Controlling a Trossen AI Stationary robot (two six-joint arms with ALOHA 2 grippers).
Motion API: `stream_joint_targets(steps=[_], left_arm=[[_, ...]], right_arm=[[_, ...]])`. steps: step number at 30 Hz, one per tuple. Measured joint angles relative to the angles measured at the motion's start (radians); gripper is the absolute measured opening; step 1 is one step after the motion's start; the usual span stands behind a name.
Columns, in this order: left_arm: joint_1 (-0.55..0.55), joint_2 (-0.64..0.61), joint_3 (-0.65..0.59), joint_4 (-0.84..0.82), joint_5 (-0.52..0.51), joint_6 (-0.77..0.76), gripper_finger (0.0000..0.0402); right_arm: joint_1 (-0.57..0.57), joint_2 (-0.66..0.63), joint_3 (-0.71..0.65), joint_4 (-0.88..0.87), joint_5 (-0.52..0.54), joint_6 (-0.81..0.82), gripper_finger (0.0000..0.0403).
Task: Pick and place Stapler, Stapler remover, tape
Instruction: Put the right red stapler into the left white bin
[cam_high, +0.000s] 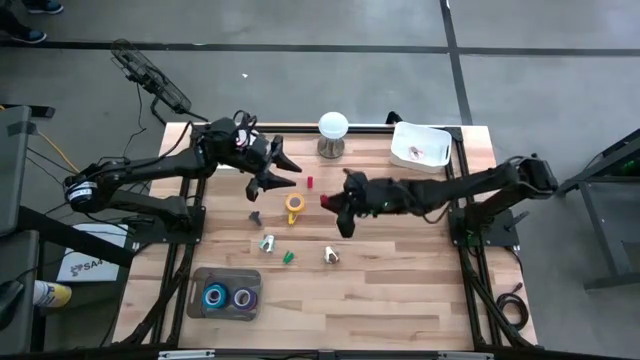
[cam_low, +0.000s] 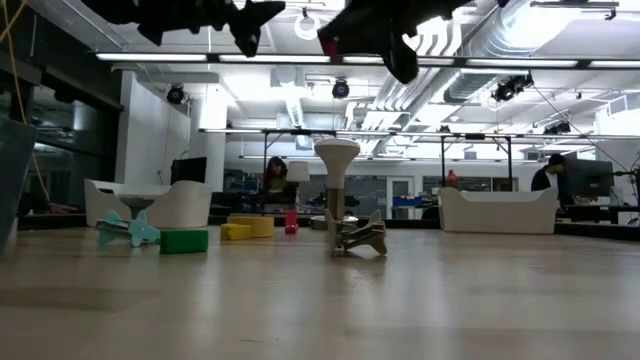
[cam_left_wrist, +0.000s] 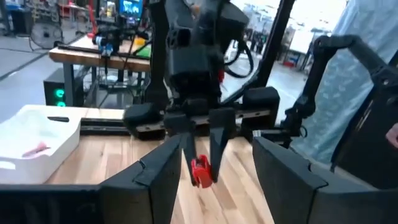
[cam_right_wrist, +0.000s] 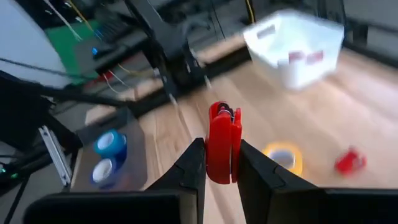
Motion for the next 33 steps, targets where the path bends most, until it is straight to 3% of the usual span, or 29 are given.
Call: stream_joint_targets(steps=[6,21,28,33], left_arm=[[0.000,0.000,0.000,0.088,-0.010,-0.093,0.0195],[0.000,0.004,0.000,0.124,-0.211,-0.174,0.0196],[0.000,0.005,0.000,0.124,-0.242,-0.187,0.0196],[0.000,0.005,0.000,0.124,-0.248,-0.164,0.0196]], right_arm=[[-0.090,-0.013,0.000,0.134,-0.107,-0.148,0.0053],[-0.236,0.004,0.000,0.374,-0.331,-0.368,0.0053],[-0.262,0.052,0.063,0.383,-0.393,-0.420,0.0053],[-0.261,0.114,0.155,0.269,-0.385,-0.431,0.0053]])
